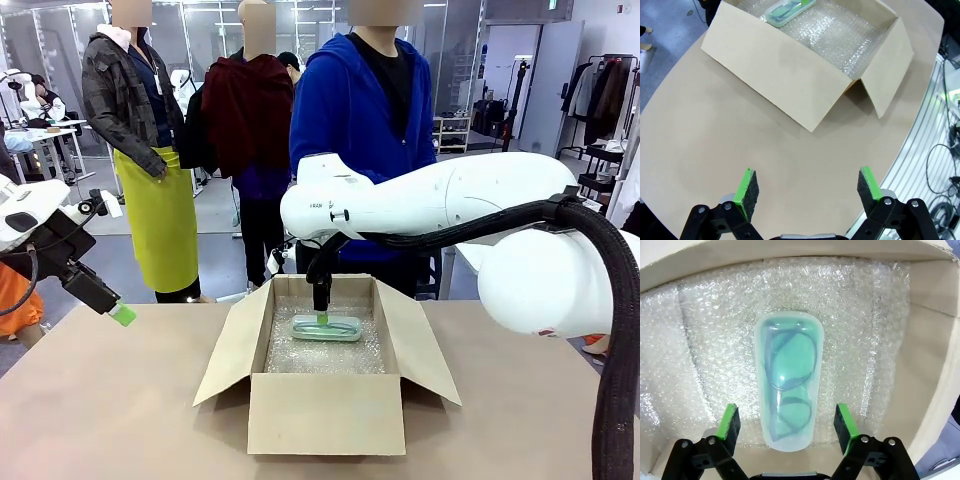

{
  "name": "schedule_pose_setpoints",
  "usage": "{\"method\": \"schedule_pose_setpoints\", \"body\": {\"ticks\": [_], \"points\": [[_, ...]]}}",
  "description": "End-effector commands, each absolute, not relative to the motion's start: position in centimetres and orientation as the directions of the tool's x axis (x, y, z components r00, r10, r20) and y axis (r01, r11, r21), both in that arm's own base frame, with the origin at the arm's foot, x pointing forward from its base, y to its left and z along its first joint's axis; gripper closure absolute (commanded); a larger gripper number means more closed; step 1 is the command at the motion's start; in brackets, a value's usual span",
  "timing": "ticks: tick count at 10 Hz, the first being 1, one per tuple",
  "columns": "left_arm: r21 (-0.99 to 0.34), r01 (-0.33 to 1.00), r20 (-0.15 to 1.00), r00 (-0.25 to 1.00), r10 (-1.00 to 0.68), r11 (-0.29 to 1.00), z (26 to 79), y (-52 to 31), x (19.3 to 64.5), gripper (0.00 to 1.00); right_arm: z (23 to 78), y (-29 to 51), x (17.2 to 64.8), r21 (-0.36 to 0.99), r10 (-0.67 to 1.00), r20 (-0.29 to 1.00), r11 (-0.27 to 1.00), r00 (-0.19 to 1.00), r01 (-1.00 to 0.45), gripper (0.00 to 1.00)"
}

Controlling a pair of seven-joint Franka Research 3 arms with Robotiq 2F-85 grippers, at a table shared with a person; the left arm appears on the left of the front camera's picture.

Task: Pack the glasses set securely to prepare it for shipping.
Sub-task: Place the Glasses case inside the Package Box, then put the Glasses case from the right side of the table into the Package Box.

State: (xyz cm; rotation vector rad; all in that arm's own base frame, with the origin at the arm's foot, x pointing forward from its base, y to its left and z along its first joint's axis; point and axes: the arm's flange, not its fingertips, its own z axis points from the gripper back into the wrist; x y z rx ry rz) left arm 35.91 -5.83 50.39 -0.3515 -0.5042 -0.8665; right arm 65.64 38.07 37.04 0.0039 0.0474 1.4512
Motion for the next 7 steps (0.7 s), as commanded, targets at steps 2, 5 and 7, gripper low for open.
{"method": "schedule_pose_setpoints", "body": {"ticks": [2,5,7], "points": [[-0.098,0.804,0.569,0.529,-0.63,0.586,50.44,-5.59,35.89,0.0,37.1,38.27,65.49,0.031,0.992,-0.03,0.123,0.122,-0.992,0.06],[-0.098,0.804,0.569,0.529,-0.63,0.586,50.44,-5.59,35.89,0.0,37.1,38.27,65.49,0.031,0.992,-0.03,0.123,0.122,-0.992,0.06],[-0.098,0.804,0.569,0.529,-0.63,0.586,50.44,-5.59,35.89,0.0,37.1,38.27,65.49,0.031,0.992,-0.03,0.123,0.122,-0.992,0.06]]}}
